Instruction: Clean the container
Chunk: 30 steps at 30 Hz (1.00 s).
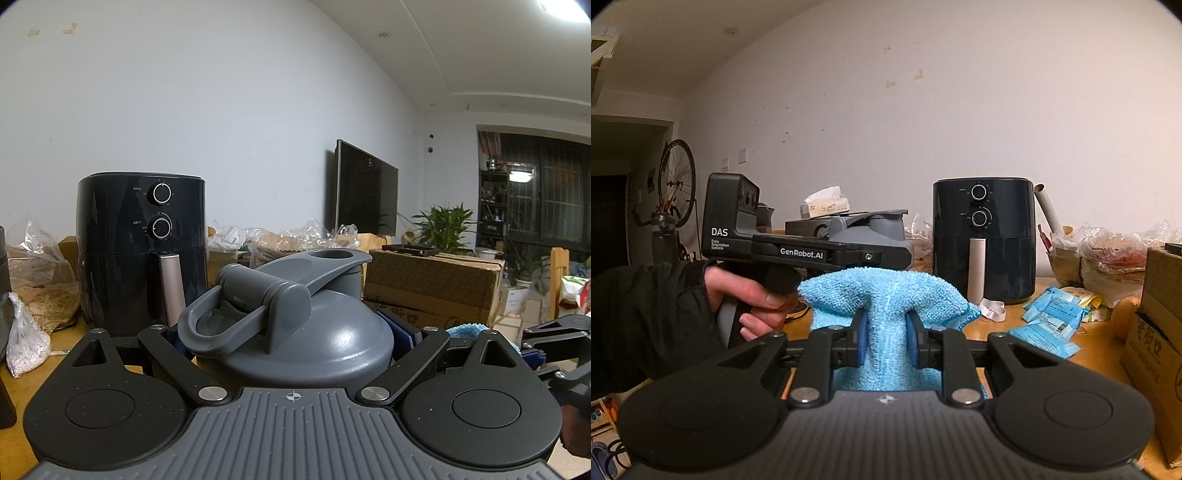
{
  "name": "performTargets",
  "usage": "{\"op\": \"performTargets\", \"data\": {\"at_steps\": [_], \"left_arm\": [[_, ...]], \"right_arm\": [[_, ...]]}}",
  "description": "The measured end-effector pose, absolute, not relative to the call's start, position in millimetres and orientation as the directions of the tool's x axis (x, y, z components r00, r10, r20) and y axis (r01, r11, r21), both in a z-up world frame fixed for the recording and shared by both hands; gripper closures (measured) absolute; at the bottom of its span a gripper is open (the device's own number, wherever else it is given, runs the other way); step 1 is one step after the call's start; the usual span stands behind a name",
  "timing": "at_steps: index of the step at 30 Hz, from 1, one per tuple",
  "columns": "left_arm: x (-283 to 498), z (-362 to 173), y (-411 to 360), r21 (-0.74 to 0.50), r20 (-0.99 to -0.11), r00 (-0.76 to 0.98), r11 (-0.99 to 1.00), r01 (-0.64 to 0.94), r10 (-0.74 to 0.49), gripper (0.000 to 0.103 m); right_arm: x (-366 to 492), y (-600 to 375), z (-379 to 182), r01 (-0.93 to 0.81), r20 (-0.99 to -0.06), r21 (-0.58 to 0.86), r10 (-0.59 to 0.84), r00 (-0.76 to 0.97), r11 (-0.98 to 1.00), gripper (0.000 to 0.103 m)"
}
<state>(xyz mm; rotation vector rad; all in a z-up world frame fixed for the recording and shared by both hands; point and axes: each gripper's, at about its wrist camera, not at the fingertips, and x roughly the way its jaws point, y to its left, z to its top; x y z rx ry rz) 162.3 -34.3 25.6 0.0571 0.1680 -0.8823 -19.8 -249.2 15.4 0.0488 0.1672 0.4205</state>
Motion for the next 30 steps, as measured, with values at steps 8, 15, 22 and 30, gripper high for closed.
{"op": "performTargets", "data": {"at_steps": [8,15,22,30], "left_arm": [[161,20,-43,0.027,-0.214,0.647,0.657,0.753,-0.732,0.007],[157,21,-45,0.041,-0.2,0.682,0.69,0.723,-0.703,0.007],[151,25,-45,0.026,-0.193,0.711,0.721,0.693,-0.676,0.003],[148,31,-45,-0.001,-0.199,0.731,0.746,0.666,-0.653,0.0]], "right_arm": [[-22,-250,15,-0.399,-0.153,0.084,0.407,0.901,0.913,0.085],[-25,-254,15,-0.39,-0.155,0.09,0.4,0.903,0.916,0.085],[-28,-259,12,-0.378,-0.161,0.098,0.39,0.907,0.921,0.085],[-29,-261,11,-0.373,-0.16,0.105,0.386,0.909,0.922,0.084]]}}
